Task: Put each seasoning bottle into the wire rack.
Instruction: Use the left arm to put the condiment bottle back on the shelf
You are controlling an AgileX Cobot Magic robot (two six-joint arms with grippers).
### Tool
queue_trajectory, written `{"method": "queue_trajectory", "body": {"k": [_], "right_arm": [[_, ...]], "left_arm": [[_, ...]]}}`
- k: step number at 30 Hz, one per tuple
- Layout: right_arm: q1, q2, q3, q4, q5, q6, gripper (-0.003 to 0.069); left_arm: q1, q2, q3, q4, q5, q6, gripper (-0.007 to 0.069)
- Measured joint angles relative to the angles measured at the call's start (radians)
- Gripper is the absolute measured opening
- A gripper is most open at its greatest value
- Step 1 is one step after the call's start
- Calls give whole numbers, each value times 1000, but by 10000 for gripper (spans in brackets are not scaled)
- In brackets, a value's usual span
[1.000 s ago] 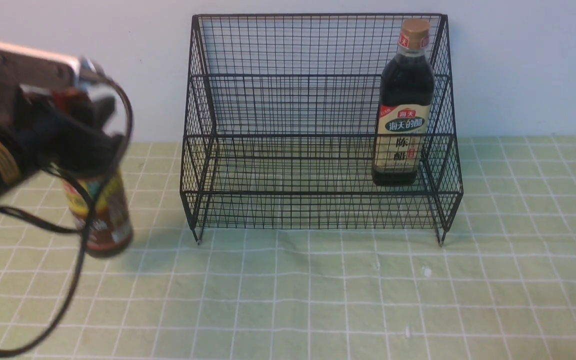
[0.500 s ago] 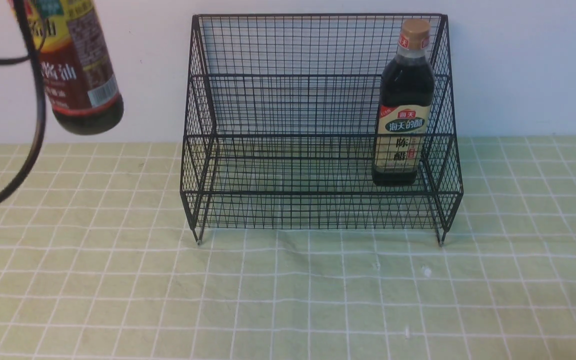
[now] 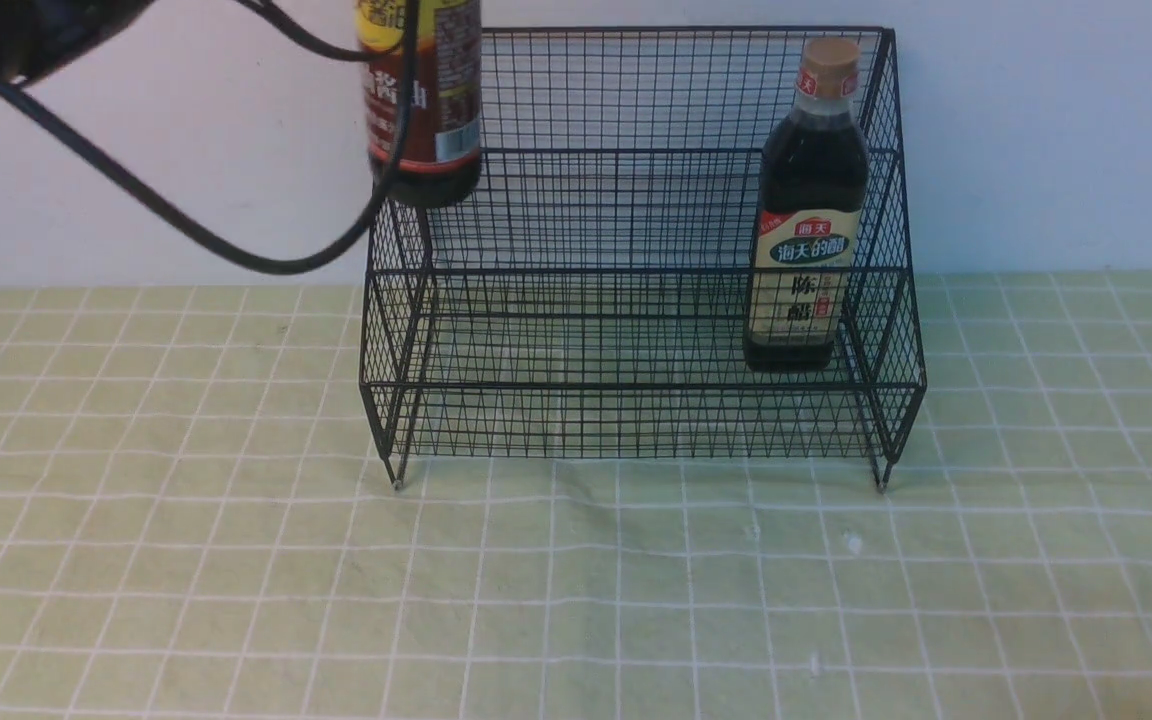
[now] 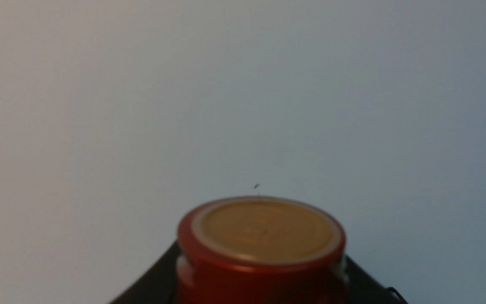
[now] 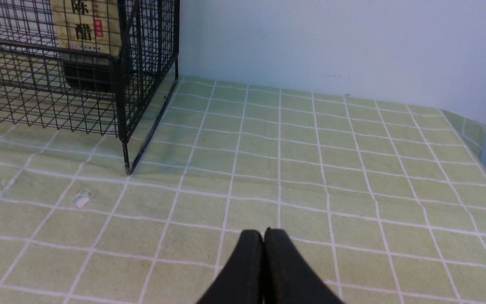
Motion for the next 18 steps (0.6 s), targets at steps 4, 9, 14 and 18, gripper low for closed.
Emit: {"method": "queue_trajectory", "body": {"k": [4,9,14,18], "right_arm": [[0,0,0,0,0,0,-15],[0,0,0,0,0,0,-15],[0,0,0,0,0,0,-15],[0,0,0,0,0,0,-15]], "left_arm": [[-18,78,-28,0,10,0,256],[-21,145,-29,1,28,-12,256],[-21,182,-29,52,32,-38,256],[-21,204,-29,144,34,-78,256]]}}
